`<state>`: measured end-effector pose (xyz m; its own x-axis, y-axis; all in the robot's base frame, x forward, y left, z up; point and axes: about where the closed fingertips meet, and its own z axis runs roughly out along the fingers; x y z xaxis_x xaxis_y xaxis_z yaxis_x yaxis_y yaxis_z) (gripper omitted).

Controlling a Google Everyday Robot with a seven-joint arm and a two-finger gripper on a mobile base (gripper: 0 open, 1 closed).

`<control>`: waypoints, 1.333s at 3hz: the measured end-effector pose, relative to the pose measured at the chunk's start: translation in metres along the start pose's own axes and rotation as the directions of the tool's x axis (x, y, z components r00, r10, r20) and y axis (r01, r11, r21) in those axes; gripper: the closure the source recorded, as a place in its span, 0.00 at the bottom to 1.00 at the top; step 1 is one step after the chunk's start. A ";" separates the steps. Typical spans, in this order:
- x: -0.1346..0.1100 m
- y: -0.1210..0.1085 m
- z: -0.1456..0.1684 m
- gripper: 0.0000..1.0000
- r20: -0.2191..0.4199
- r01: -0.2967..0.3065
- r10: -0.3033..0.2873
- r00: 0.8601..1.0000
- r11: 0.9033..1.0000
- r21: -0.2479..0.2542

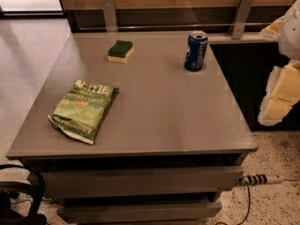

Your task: Pick pepsi can

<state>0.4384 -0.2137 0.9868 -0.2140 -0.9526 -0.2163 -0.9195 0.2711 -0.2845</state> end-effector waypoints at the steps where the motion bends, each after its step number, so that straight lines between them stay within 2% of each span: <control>1: -0.001 -0.005 -0.002 0.00 0.014 -0.003 0.003 1.000 1.000 0.016; 2: 0.000 -0.031 -0.002 0.00 0.073 -0.030 0.026 0.997 0.998 0.053; 3: 0.002 -0.074 0.002 0.00 0.195 -0.112 0.093 0.976 0.989 0.092; 4: 0.000 -0.114 0.012 0.00 0.353 -0.208 0.158 0.922 0.972 0.106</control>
Offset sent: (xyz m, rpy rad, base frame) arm 0.0791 -0.0267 0.0218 0.1739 -0.1479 -0.0472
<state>0.5470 -0.2433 1.0078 -0.2265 -0.7866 -0.5745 -0.8149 0.4761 -0.3306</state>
